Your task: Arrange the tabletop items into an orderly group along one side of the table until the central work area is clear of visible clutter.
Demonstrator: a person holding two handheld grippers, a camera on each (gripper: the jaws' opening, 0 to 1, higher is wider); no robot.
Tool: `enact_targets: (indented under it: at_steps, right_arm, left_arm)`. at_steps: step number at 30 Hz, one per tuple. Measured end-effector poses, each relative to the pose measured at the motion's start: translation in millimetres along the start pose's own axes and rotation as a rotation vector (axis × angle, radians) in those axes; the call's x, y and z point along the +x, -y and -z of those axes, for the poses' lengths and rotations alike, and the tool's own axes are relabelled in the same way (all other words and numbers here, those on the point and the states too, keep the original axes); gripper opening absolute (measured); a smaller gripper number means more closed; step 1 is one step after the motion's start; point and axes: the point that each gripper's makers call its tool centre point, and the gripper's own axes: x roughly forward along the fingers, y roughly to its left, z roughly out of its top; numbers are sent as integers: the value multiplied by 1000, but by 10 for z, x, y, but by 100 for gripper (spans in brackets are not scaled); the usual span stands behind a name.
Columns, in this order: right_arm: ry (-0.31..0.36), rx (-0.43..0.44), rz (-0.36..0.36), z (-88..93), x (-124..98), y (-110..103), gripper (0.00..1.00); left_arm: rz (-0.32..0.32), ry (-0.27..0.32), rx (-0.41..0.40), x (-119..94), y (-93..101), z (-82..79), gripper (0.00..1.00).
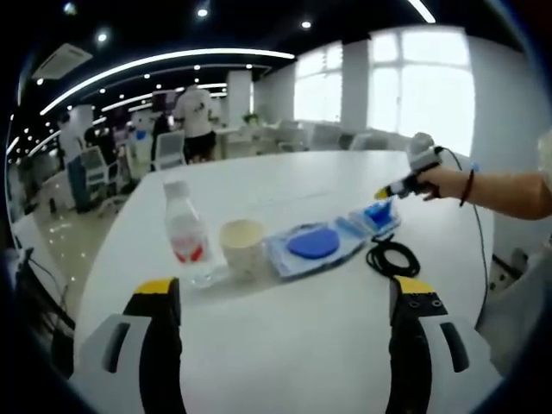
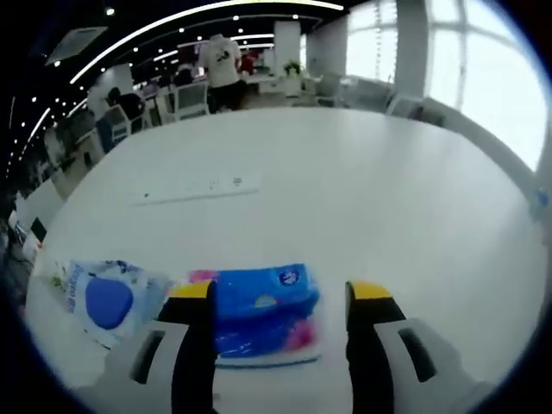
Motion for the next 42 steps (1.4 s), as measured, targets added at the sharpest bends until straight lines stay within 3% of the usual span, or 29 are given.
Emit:
enact_targets:
  at_steps: [8, 12, 20, 30, 37, 42]
  right_arm:
    - [54, -71, -106, -122, -349, -211, 80]
    - [62, -66, -145, -119, -536, -290, 88]
    - [106, -113, -265, -73, -973, -576, 99]
    - [136, -145, -397, 176, -1565, -840, 99]
    - [183, -176, -528, 317, -2010, -1134, 99]
    - [201, -221, -567, 418, -2223, -1244, 99]
  left_arm:
    - [17, 3, 9, -12, 40, -31, 99]
    - [26, -19, 10, -29, 38, -8, 99]
    - [25, -8, 18, -90, 38, -73, 99]
    - [34, -12, 28, -267, 130, -33, 99]
    - [28, -20, 32, -424, 152, 22, 99]
    - [26, -19, 24, -523, 176, 66, 99]
